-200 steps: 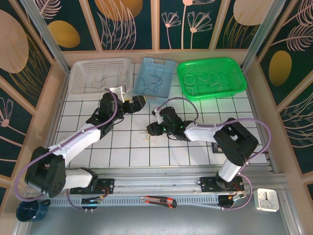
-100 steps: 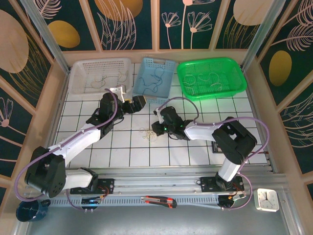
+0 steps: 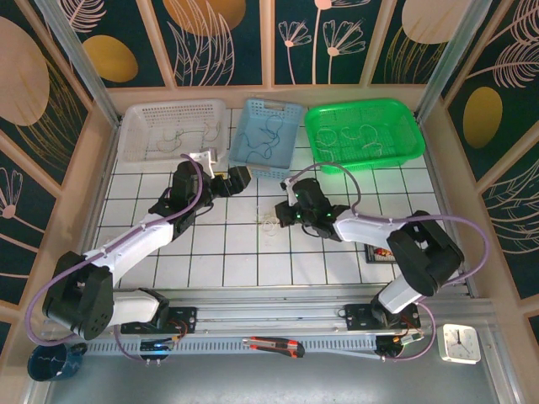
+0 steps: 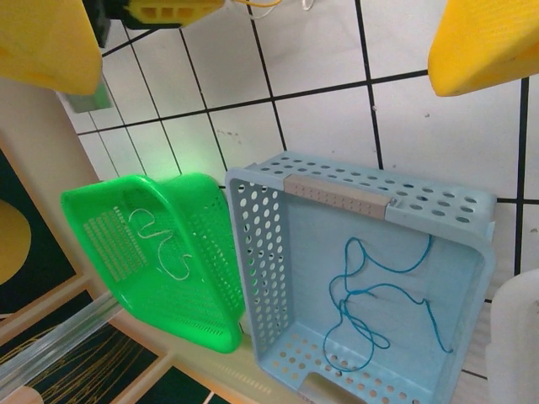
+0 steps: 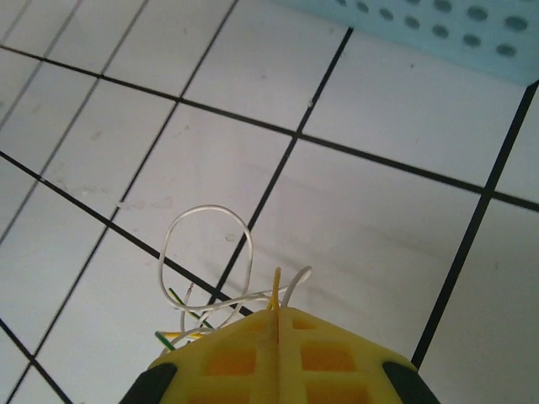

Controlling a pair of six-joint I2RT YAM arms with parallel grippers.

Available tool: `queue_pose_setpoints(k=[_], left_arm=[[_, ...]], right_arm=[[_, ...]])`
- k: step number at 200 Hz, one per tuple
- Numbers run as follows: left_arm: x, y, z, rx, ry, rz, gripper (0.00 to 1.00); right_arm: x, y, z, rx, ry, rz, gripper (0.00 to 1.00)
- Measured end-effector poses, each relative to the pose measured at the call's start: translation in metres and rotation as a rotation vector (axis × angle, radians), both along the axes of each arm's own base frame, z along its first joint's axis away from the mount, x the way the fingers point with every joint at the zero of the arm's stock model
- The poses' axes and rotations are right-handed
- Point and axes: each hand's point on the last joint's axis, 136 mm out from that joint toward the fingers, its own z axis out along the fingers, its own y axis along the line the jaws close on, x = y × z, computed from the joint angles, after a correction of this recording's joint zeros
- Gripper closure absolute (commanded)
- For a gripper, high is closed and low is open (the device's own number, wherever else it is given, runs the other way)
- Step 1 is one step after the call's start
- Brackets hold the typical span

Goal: Untangle the cables

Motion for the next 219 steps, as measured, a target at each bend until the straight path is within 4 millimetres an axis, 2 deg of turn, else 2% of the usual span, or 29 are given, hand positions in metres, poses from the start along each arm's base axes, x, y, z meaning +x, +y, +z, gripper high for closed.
queue_pose_setpoints(k=[37,66,121,151,196,219], left_arm=[[-0.004,-0.005,-0.001,-0.018,0.001,-0.034,0.01],[-0.008,-0.013,-0.008,-0.034,0.017,-0.08,0.04],[-0.026,-0.025,-0.059,-0.075,0.15,-0.156,0.1],[-0.031,-0.036,-0.074,-0.087,0.19,-0.187,0.13],[-0.04,-0.056,-0.093,-0.088,0.235,-0.238,0.27],[-0.04,-0.059,-0.096,-0.091,0.235,-0.243,0.42]], right_arm=[[-0.004,-0.001,0.029,0.071,-0.032,-0.005,1.0],[-0.002,-0.005,0.038,0.108,-0.032,-0.016,1.0],[-0.002,-0.011,0.038,0.138,-0.005,-0.03,1.0],[-0.003,-0.009,0.045,0.159,-0.012,-0.021,1.0],[-0.005,-0.007,0.055,0.191,-0.019,-0.016,1.0],[-0.006,-0.007,0.061,0.204,-0.026,-0.012,1.0]])
